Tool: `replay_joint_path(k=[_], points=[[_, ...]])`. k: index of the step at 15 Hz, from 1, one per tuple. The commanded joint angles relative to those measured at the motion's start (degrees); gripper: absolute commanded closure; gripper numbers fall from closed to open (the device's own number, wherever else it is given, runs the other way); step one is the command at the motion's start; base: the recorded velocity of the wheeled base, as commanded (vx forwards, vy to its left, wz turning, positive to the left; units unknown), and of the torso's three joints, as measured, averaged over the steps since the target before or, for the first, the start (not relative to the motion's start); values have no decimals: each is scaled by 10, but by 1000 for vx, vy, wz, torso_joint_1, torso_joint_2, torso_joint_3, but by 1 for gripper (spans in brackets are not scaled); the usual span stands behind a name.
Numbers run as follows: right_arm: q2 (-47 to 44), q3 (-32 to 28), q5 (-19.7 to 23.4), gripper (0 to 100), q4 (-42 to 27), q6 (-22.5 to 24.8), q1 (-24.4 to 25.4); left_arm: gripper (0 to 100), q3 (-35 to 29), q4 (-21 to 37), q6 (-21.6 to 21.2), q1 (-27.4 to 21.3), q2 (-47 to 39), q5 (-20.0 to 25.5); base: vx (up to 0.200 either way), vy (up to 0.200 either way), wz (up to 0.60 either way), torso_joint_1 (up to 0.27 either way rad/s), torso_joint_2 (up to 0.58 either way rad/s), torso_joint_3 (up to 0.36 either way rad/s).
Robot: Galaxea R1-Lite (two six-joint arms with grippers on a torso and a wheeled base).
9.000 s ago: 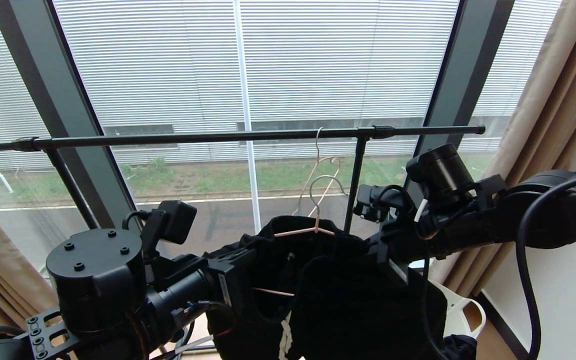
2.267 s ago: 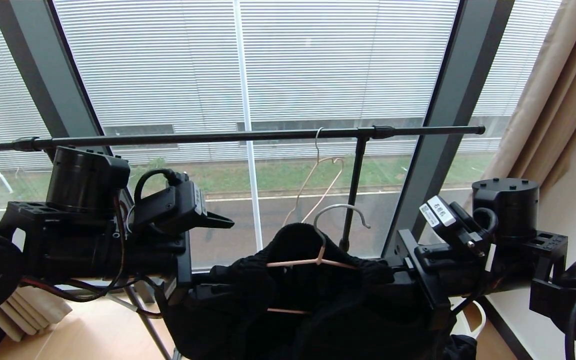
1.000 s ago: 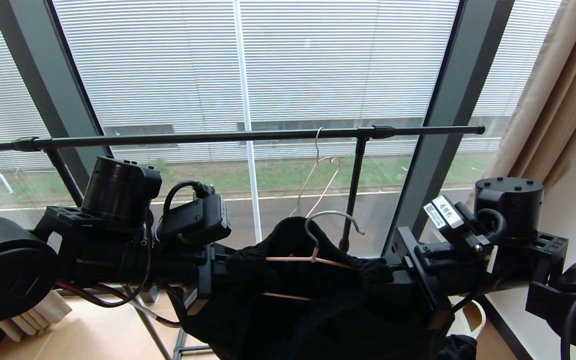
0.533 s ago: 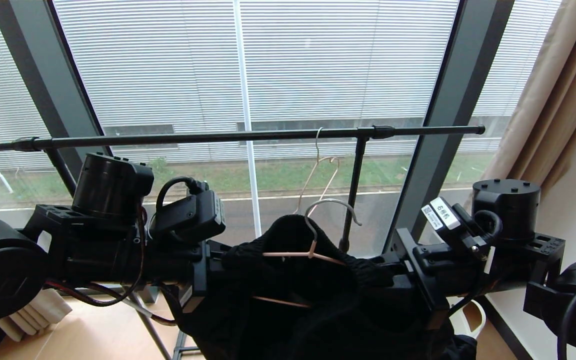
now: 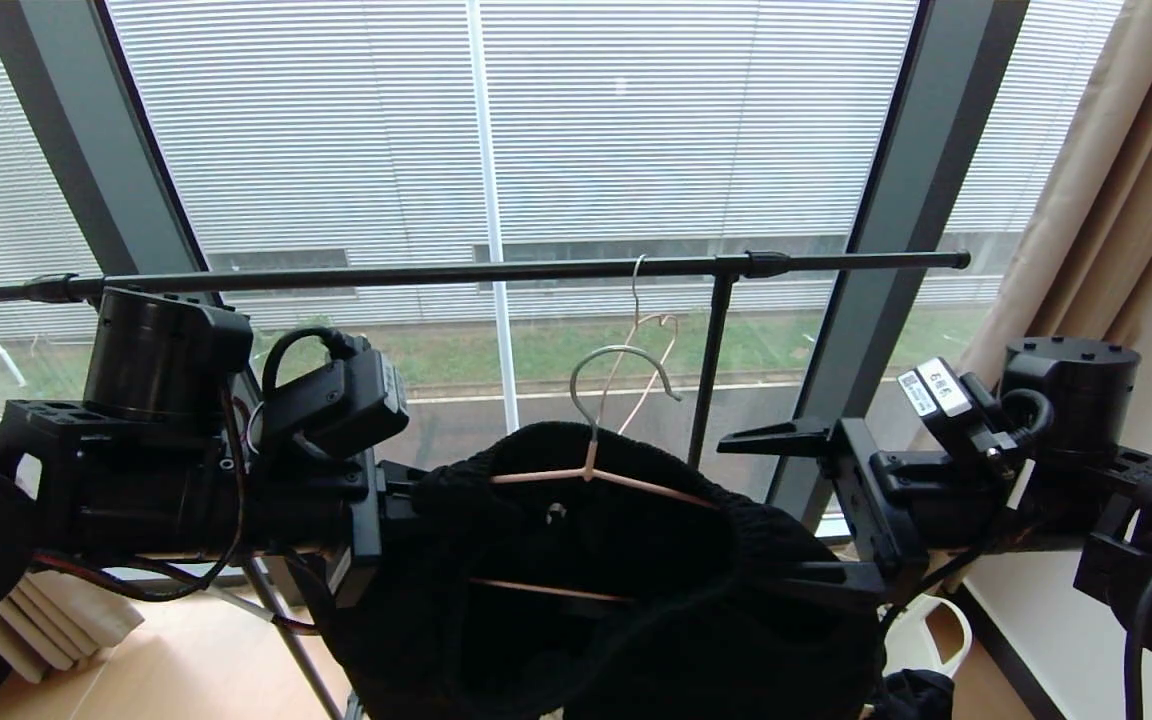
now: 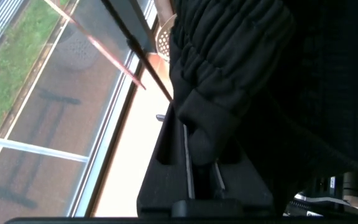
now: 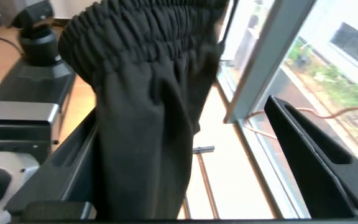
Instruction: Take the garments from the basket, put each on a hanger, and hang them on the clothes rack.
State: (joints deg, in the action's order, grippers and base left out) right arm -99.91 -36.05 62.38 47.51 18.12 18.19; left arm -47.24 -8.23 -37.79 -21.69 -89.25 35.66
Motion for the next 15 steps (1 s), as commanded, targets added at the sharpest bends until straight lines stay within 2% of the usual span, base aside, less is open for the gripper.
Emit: replay_joint_path(k=[1,10,15], points=[[5,0,1,0,2,0,-9,100,12,-2,6,16,17,0,0,0,0,0,0,0],[-9,3,-1,0,2,14,-9,100,23,-4,82,66,70,1,0,0,0,0,0,0],[-45,-12,-2,0,3,14,-26,100,44,-4,95,80,99,1,0,0,0,0,0,0]])
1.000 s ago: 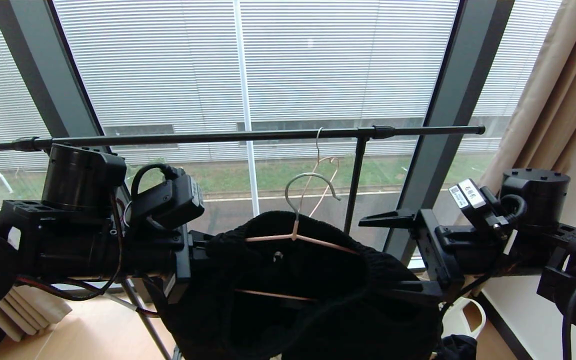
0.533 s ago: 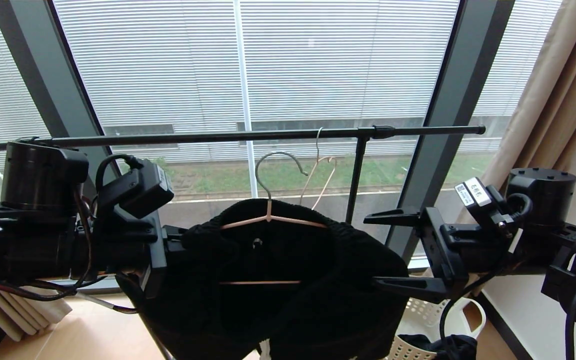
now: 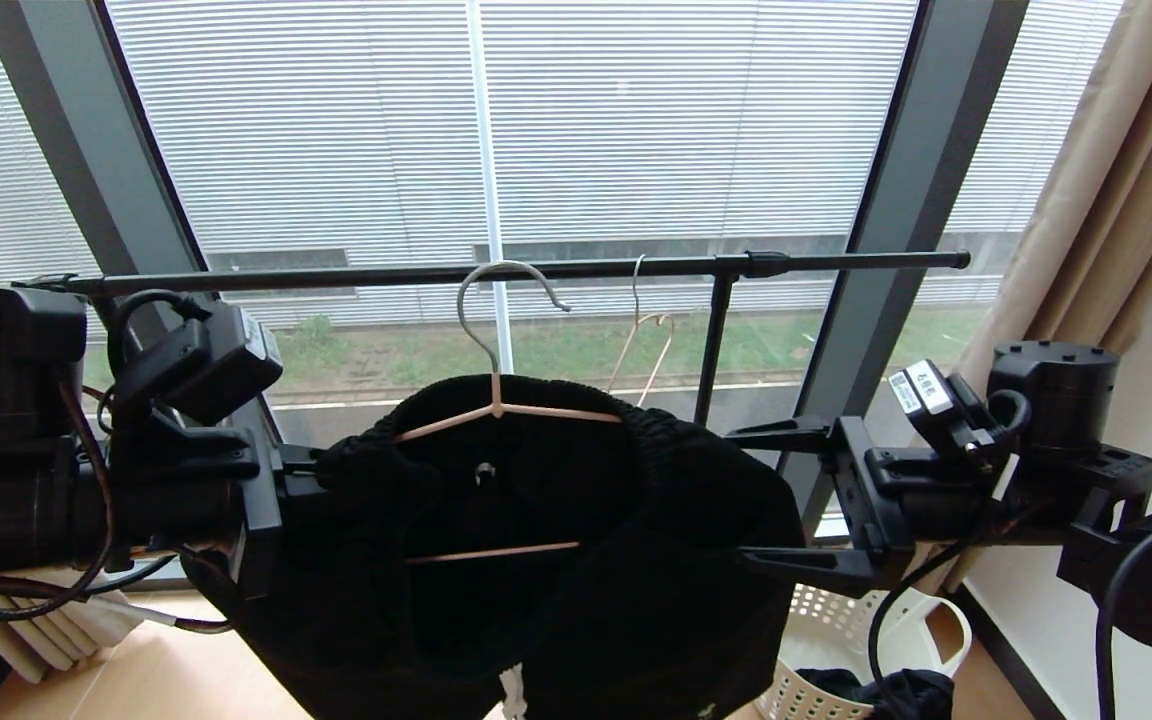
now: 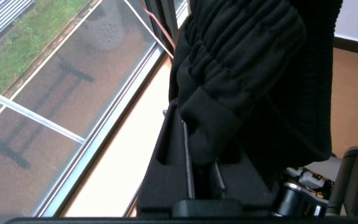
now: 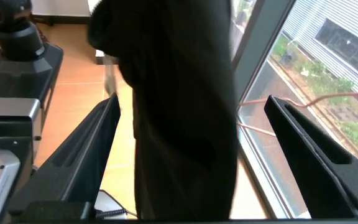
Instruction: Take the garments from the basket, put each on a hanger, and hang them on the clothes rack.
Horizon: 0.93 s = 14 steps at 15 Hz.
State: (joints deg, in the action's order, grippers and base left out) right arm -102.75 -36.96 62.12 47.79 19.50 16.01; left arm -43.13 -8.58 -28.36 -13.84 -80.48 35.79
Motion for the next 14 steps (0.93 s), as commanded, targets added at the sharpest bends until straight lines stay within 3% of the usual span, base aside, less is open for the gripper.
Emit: replay_joint_path(k=[1,6,14], points=[[-26,-4,0,0,0,0,-8,100,3,0,2,8,15,0,0,0,0,0,0,0],[-75,-16,0,0,0,13,-19,100,9,0,8,27,33,1,0,0,0,0,0,0],[-128,-33,-2,0,0,31,-19,100,10,-1,57,29,58,1,0,0,0,0,0,0]])
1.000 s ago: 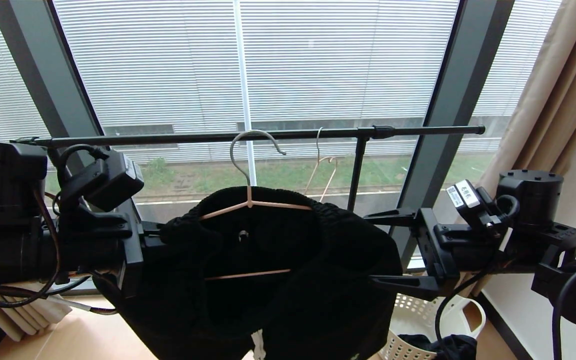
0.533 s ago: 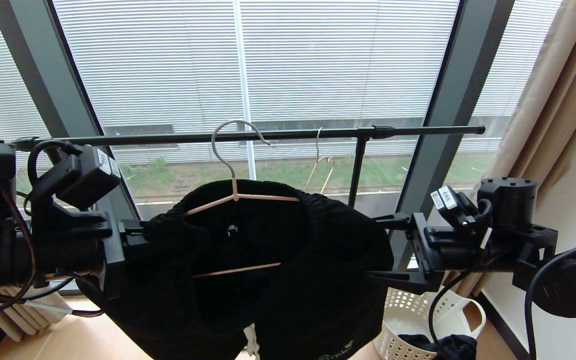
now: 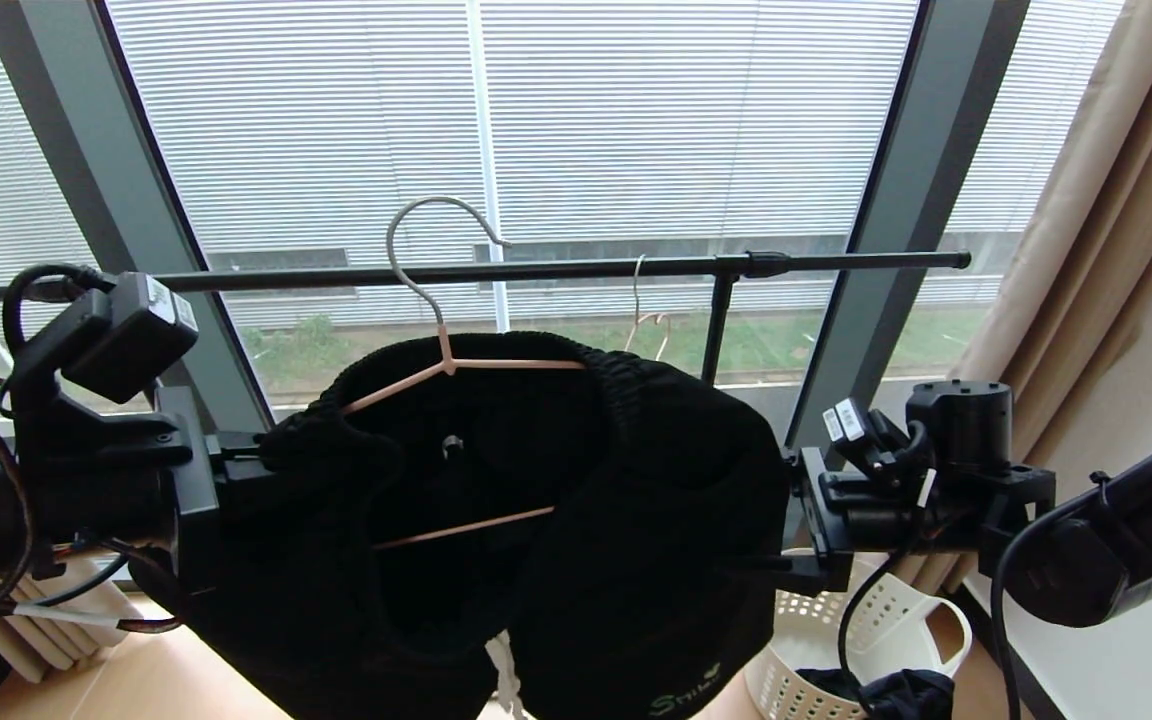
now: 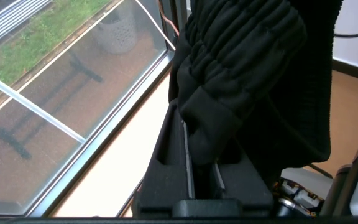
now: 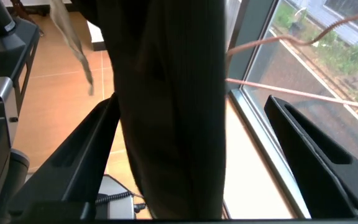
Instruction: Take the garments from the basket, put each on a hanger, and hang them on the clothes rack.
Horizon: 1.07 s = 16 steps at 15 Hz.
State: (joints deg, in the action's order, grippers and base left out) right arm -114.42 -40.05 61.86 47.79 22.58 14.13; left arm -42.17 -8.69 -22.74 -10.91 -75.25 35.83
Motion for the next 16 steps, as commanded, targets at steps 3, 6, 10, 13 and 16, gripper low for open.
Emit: replay_joint_path(k=[3,6,10,13,16], points=[[-17,-6,-2,100,-1,0,-2,100,5,1,6,0,11,-1,0,0,0,0,0,0],[-16,-8,-2,100,-1,0,-2,100,4,0,19,0,11,-1,0,0,0,0,0,0],[-16,-17,-2,100,-1,0,-28,100,5,1,20,14,12,-1,0,0,0,0,0,0],[-17,-21,-2,100,-1,1,-41,100,15,1,20,36,22,-1,0,0,0,0,0,0],[-19,-23,-2,100,-1,0,-44,100,23,0,20,54,26,0,0,0,0,0,0,0]])
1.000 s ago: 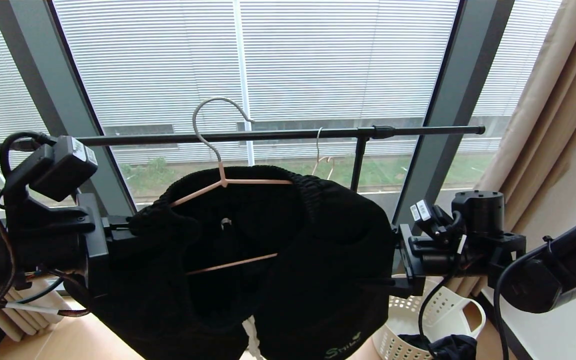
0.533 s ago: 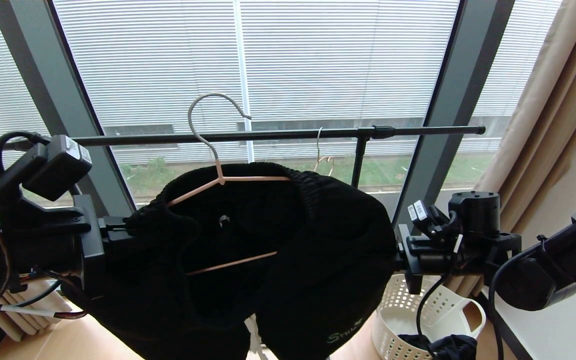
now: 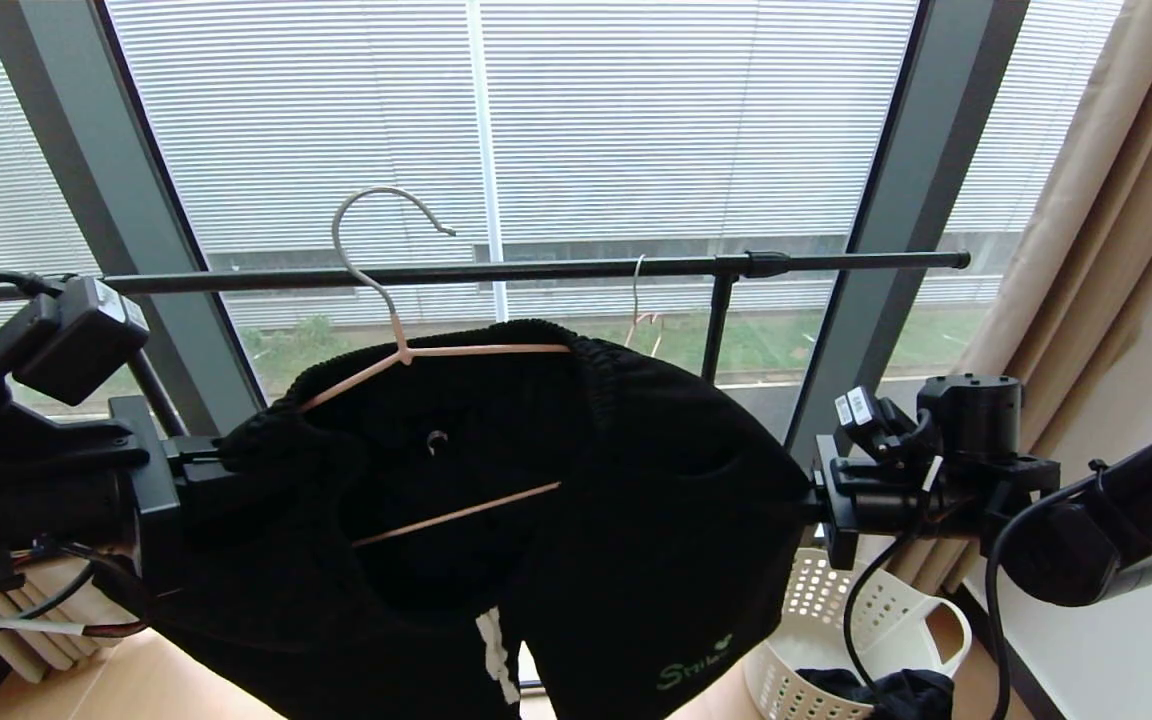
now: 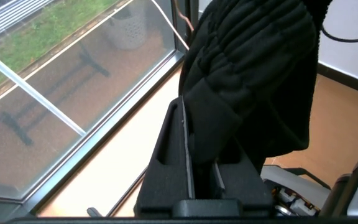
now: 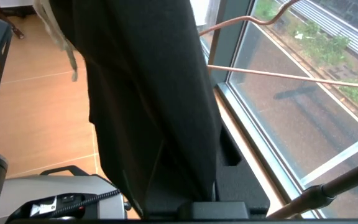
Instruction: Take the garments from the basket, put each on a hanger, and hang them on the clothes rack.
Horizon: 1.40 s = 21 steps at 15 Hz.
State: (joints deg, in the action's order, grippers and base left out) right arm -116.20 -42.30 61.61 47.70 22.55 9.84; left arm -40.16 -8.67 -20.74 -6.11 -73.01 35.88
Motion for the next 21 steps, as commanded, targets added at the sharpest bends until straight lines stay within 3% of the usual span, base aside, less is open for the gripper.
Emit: replay_joint_path(k=[1,5,6,10,13,14,15,18,20,21], points=[[-1,-1,0,100,0,0,-1,100,3,0,0,8,6,0,0,0,0,0,0,0],[-2,6,0,100,-1,2,2,100,3,0,0,7,5,0,0,0,0,0,0,0],[-8,8,0,0,-1,21,4,100,4,1,0,7,4,0,0,0,0,0,0,0],[-6,8,-2,0,-1,36,12,100,13,1,10,29,6,-1,0,0,0,0,0,0],[12,1,-111,0,0,44,32,100,41,1,15,70,6,-1,0,0,0,0,0,0],[15,-1,-129,0,0,43,36,100,42,1,15,72,5,-1,0,0,0,0,0,0],[25,-5,-185,0,0,38,49,100,43,1,17,72,2,-3,0,0,0,0,0,0],[63,-19,-261,0,-1,-51,84,100,43,4,17,48,-11,-27,0,0,0,0,0,0],[74,-37,-310,0,-3,-109,106,100,46,5,17,0,-25,-96,0,0,0,0,0,0],[73,-41,-327,0,-3,-111,112,100,53,5,17,-24,-31,-117,0,0,0,0,0,0]])
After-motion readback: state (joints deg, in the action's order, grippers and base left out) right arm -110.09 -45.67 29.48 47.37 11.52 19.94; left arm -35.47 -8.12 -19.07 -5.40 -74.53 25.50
